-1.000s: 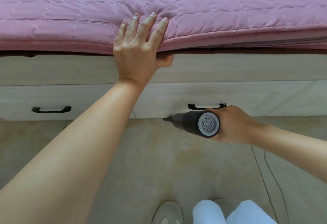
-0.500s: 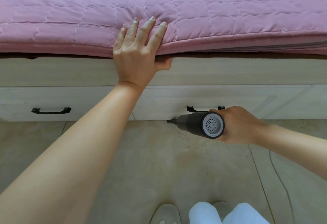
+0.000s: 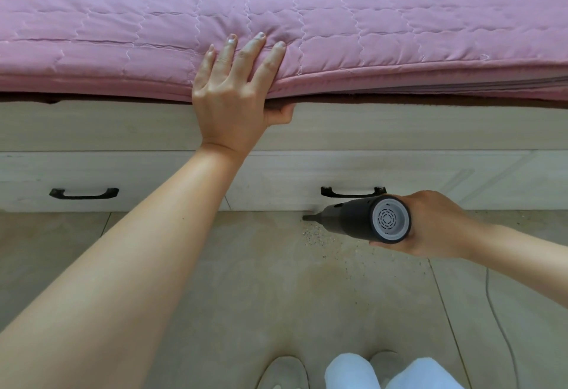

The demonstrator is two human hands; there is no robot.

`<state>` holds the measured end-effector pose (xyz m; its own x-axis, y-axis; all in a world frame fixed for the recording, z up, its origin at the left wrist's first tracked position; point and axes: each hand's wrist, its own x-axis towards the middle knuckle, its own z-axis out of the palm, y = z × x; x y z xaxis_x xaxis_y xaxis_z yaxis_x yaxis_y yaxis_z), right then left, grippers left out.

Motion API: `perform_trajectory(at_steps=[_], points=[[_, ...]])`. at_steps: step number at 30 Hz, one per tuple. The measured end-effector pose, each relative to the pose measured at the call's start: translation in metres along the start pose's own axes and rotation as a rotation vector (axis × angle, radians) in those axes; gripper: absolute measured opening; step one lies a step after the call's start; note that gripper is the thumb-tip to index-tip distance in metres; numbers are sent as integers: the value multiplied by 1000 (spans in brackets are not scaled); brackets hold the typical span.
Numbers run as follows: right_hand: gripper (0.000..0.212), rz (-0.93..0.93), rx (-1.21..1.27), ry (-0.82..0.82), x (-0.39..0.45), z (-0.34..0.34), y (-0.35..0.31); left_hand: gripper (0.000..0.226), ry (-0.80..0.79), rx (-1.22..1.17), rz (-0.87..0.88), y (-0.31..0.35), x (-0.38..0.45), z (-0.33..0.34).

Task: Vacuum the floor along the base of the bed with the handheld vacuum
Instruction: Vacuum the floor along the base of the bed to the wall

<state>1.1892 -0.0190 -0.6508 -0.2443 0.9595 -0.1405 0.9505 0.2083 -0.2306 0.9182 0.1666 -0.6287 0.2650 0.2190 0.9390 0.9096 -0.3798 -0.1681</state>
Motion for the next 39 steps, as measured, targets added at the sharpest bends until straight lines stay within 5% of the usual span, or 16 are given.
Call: perform_trajectory(at_steps=[31, 39], points=[[50, -47, -9, -43, 0, -2, -8, 68, 26, 18, 17, 0, 0, 2], [52, -82, -12, 14, 3, -3, -7, 65, -81, 43, -29, 10, 3, -10]])
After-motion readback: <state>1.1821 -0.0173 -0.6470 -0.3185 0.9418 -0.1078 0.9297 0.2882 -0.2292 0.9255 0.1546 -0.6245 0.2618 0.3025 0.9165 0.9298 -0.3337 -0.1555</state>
